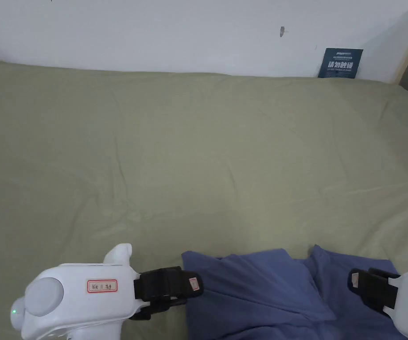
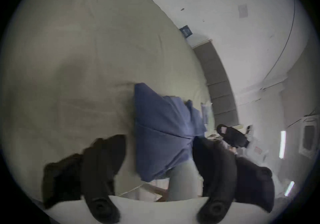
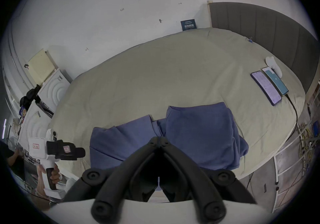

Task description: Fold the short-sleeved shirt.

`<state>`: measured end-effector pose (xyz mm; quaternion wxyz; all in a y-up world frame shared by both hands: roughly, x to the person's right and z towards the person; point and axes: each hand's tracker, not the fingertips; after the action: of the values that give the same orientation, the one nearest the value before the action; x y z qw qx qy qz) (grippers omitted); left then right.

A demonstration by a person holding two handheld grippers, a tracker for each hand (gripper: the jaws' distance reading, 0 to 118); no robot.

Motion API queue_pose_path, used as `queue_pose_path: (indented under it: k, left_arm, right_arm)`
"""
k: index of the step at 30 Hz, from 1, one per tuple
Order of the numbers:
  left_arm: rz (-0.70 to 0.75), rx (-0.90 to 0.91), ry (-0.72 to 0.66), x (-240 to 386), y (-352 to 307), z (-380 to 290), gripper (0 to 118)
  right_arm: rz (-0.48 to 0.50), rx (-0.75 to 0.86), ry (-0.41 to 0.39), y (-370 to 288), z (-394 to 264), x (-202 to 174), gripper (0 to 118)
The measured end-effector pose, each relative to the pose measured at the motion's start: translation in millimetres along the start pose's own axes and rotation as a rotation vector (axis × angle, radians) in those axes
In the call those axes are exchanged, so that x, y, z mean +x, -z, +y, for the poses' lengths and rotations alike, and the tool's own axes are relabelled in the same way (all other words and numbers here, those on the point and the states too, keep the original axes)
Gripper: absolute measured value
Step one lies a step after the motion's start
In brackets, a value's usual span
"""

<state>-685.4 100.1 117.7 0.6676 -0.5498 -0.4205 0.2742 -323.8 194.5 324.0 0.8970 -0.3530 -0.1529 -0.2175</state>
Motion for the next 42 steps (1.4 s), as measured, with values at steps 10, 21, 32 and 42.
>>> queue_pose_path:
  k: [10, 21, 32, 42]
  left_arm:
    - [-0.178, -0.074, -0.248, -31, 53, 1, 83]
    - [-0.105, -0.130, -0.132, -33, 27, 27, 11]
    - [0.128, -0.051, -0.091, -90, -132, 52, 11]
    - [0.327, 0.041, -0.088, -80, -182, 49, 11]
  right_arm:
    - [-0.027, -0.013, 0.009, 0, 3, 12, 0]
    - [-0.034, -0.042, -0.013, 11, 5, 3, 0]
    - [0.006, -0.065, -0.061, 23, 3, -20, 0]
    - [0.021, -0.088, -0.060, 31, -4, -19, 0]
